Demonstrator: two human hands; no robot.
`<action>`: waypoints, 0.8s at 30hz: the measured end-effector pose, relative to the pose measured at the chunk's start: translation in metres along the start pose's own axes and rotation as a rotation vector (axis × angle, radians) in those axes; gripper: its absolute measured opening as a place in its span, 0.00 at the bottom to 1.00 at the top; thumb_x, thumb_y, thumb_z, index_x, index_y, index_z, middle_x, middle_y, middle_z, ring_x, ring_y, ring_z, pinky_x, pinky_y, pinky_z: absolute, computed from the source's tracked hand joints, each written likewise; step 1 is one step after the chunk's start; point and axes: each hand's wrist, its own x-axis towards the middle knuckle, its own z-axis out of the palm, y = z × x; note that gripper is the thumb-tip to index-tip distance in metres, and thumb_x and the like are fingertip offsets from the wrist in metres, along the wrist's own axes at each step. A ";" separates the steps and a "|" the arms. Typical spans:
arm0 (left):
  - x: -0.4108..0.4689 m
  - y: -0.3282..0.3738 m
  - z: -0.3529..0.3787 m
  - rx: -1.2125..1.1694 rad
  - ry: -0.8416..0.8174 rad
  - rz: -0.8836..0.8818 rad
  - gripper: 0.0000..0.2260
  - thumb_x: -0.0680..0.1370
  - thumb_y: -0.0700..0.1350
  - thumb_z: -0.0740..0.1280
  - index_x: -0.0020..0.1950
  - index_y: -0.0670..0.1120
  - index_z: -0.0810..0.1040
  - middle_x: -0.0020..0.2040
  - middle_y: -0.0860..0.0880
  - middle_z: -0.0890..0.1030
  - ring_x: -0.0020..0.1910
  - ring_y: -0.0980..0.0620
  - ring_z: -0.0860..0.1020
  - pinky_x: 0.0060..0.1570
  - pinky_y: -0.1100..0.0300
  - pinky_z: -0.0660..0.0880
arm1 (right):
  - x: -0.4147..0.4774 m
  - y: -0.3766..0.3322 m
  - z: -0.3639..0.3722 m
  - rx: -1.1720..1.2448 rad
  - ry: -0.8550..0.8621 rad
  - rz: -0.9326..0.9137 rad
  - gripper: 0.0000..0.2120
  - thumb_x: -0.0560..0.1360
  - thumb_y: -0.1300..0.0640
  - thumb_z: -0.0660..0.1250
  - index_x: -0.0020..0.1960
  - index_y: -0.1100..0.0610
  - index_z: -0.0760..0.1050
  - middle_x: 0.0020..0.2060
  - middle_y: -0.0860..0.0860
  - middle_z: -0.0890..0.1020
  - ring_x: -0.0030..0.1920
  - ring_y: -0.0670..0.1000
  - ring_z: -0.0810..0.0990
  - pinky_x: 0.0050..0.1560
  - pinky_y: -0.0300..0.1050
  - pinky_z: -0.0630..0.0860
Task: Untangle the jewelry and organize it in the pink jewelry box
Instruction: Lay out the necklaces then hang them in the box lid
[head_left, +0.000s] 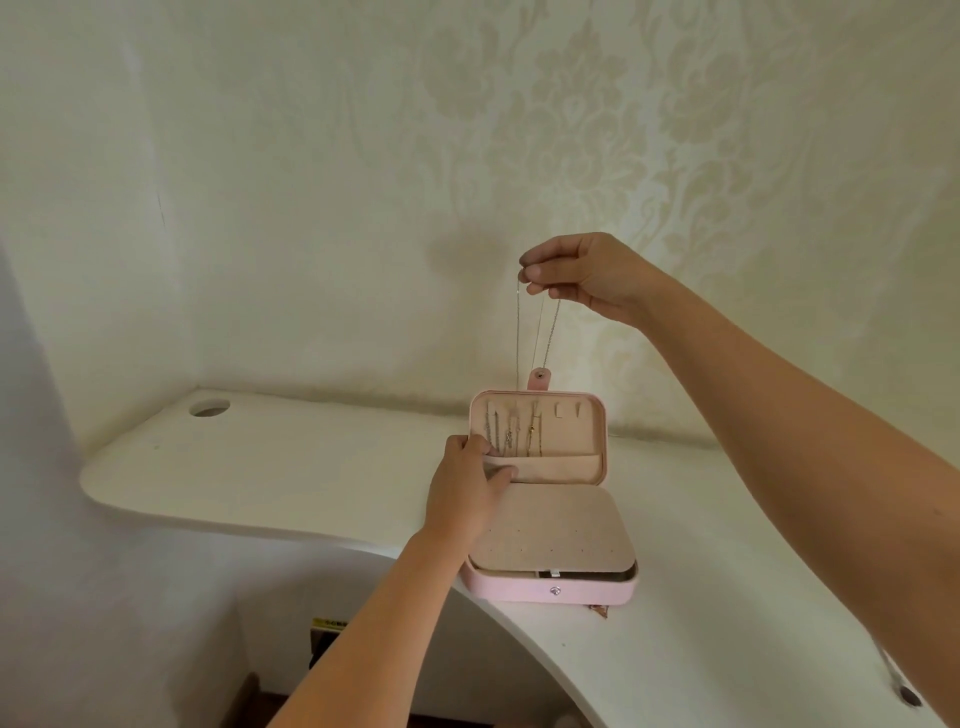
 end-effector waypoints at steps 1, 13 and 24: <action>0.000 0.000 0.000 -0.002 -0.002 -0.002 0.16 0.76 0.51 0.67 0.61 0.45 0.73 0.57 0.47 0.71 0.48 0.51 0.74 0.46 0.66 0.69 | -0.001 0.003 0.000 -0.040 0.011 -0.007 0.07 0.72 0.67 0.69 0.49 0.60 0.79 0.39 0.51 0.85 0.40 0.46 0.83 0.40 0.33 0.76; -0.001 0.002 -0.002 -0.012 -0.019 -0.016 0.16 0.77 0.51 0.66 0.61 0.45 0.73 0.58 0.48 0.70 0.52 0.50 0.75 0.48 0.66 0.69 | -0.018 0.054 0.016 -0.210 0.086 -0.061 0.04 0.70 0.69 0.72 0.44 0.64 0.80 0.35 0.56 0.83 0.33 0.46 0.82 0.37 0.36 0.79; -0.001 0.001 0.000 -0.012 -0.006 -0.005 0.15 0.76 0.51 0.68 0.57 0.44 0.73 0.56 0.48 0.70 0.45 0.51 0.71 0.46 0.63 0.69 | -0.034 0.097 0.038 -0.539 0.082 -0.178 0.04 0.69 0.64 0.73 0.42 0.58 0.84 0.37 0.48 0.84 0.36 0.39 0.80 0.41 0.29 0.73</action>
